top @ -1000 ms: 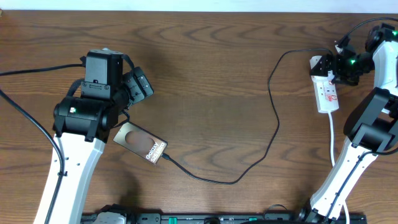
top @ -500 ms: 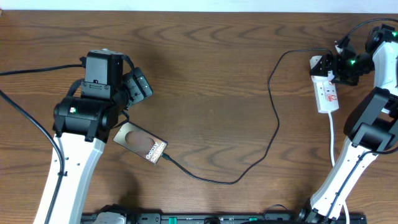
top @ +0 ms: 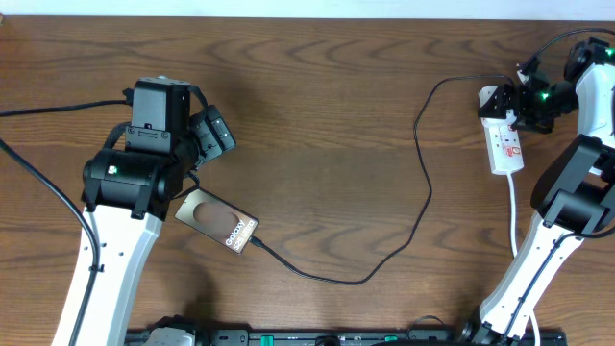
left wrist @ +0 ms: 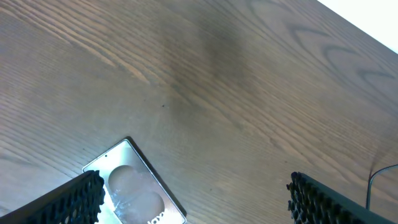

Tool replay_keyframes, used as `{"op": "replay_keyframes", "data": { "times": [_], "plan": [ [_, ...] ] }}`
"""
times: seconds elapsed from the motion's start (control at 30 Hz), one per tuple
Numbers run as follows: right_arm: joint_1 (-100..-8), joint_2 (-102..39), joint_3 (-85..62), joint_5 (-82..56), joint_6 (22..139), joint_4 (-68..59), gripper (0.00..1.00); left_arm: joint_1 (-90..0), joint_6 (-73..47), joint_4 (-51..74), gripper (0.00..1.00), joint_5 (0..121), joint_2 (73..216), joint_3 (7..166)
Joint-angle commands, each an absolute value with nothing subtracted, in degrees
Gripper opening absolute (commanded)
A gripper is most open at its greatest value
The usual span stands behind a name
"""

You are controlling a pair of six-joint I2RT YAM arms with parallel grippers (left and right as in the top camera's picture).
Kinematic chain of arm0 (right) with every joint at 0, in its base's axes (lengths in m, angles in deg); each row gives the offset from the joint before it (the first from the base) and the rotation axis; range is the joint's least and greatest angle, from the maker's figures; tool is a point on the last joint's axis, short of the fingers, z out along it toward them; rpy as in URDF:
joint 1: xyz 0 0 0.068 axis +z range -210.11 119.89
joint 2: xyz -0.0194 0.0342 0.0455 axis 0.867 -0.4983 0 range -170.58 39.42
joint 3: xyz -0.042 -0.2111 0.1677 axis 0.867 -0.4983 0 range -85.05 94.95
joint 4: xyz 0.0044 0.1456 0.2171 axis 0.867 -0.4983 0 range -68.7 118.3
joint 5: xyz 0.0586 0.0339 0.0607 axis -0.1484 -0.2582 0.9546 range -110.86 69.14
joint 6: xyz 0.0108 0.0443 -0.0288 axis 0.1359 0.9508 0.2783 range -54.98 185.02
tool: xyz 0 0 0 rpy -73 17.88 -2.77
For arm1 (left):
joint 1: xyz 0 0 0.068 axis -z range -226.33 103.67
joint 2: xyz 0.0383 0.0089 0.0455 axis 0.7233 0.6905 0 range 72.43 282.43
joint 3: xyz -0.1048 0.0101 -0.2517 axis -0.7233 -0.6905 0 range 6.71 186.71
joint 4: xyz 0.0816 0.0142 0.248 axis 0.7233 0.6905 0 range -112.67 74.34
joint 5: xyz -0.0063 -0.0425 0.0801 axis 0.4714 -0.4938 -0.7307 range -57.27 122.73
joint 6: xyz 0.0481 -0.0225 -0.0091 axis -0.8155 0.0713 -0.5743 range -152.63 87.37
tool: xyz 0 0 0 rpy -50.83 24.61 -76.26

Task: Plug charger to phone and switch on socket
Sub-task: 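Press down the orange socket switch with the right gripper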

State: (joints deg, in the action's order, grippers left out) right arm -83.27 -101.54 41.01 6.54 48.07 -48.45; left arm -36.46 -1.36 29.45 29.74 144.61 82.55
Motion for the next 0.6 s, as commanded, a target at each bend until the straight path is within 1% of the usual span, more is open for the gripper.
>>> {"op": "replay_keyframes", "data": {
  "times": [0.0,0.23,0.57],
  "plan": [
    [-81.02,-104.01,40.7,12.62,48.4,-49.82,0.99,-36.22,-2.13,29.8,0.93,28.8,144.79,83.77],
    [-81.02,-103.99,38.86,13.14,49.97,-48.71,0.99,-36.22,-2.15,30.85,0.94,28.78,144.79,83.77],
    [-83.66,-101.0,41.31,7.61,57.01,-47.84,0.99,-36.22,-2.15,30.85,0.93,28.78,144.77,83.77]
  ]
}}
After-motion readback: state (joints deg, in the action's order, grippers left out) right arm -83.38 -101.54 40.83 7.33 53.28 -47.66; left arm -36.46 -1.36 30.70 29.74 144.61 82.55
